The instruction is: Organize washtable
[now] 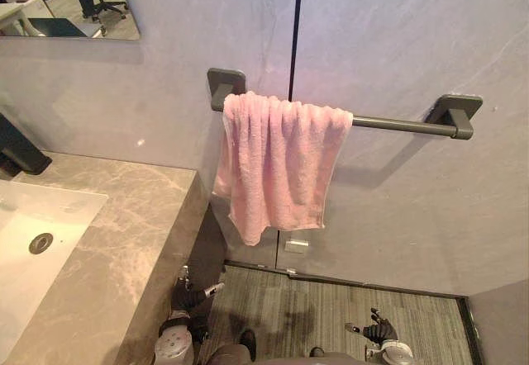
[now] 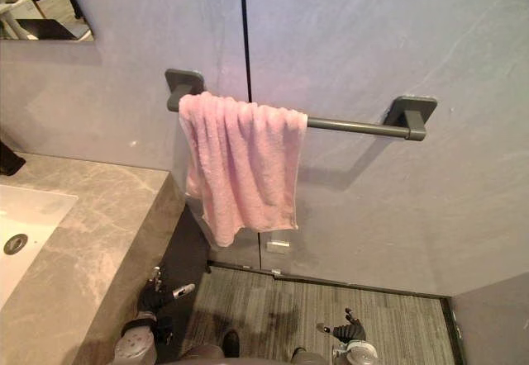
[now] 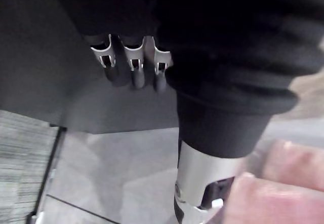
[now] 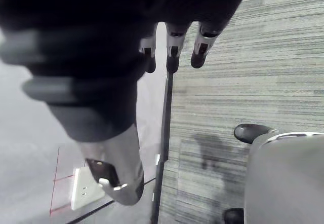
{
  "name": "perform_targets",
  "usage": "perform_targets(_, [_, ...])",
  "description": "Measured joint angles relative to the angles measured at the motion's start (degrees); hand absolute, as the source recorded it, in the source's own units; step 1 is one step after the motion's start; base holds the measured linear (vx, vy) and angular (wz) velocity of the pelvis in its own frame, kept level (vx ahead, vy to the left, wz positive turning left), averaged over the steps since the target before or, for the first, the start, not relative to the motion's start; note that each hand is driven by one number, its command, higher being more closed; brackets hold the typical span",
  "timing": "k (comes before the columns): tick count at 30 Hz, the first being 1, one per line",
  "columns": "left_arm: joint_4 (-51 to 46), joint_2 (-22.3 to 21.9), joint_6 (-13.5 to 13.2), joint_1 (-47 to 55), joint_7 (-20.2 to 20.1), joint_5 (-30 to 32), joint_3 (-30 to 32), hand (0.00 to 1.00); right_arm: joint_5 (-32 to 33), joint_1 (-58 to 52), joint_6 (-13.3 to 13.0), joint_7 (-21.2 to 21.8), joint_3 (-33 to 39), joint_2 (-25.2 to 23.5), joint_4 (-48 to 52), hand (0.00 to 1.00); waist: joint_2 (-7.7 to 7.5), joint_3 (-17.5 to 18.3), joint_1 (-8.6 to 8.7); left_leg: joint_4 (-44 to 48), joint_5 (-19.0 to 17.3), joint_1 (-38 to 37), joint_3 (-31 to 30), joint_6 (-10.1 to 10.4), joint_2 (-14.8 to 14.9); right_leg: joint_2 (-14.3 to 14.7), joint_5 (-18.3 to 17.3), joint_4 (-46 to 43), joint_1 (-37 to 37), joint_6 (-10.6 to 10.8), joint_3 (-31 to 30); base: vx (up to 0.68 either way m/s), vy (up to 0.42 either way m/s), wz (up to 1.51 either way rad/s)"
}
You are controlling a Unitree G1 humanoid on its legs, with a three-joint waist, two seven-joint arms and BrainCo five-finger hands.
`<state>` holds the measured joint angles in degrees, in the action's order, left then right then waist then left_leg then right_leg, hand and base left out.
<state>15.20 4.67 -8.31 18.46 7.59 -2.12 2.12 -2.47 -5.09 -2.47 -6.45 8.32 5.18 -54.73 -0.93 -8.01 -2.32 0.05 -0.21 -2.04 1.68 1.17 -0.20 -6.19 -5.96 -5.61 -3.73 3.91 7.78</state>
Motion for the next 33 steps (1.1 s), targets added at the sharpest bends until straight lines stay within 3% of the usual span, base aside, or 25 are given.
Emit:
perform_targets(6, [-9.0,0.0,-1.9,0.4,0.1,-0.7,-1.1,0.00,-0.4,0.3,0.0,0.1,-0.1,0.0,0.1,0.00,-0.12,0.2,-0.11,0.9,0.0,0.2,-0.2,-0.1,-0.2,0.0,-0.2,0.1,-0.1,0.4,-0.5,0.04,0.004,0.02])
perform_targets(12, [-15.6,1.0,-3.6,-1.3,0.6,-0.5,-1.5,0.00,-0.5,0.8,0.0,0.2,-0.4,1.0,0.0,0.00,0.78,1.3,0.02,1.1,-0.1,-0.2,-0.2,-0.7,-0.5,0.3,0.3,0.9,-1.2,-0.1,-1.1,0.08,-0.014,-0.04])
perform_targets(22, [-16.4,5.6,-3.8,-7.7,2.6,2.3,-1.7,0.00,-1.3,1.6,-0.4,0.4,-2.3,3.4,1.0,0.00,0.87,1.3,1.62,0.0,-0.2,-2.8,0.7,-0.7,0.2,0.6,0.7,1.3,-2.0,-0.4,-3.2,-0.04,-0.009,-0.10])
perform_targets(33, [-9.7,6.9,-3.3,-11.7,2.4,5.2,-5.0,0.00,-2.1,1.3,-0.4,0.6,-2.7,3.7,2.2,0.00,1.24,1.7,2.47,-1.6,0.0,-2.9,2.1,-0.5,0.2,1.0,2.4,4.0,-1.8,-0.1,-4.9,-0.01,0.001,-0.08])
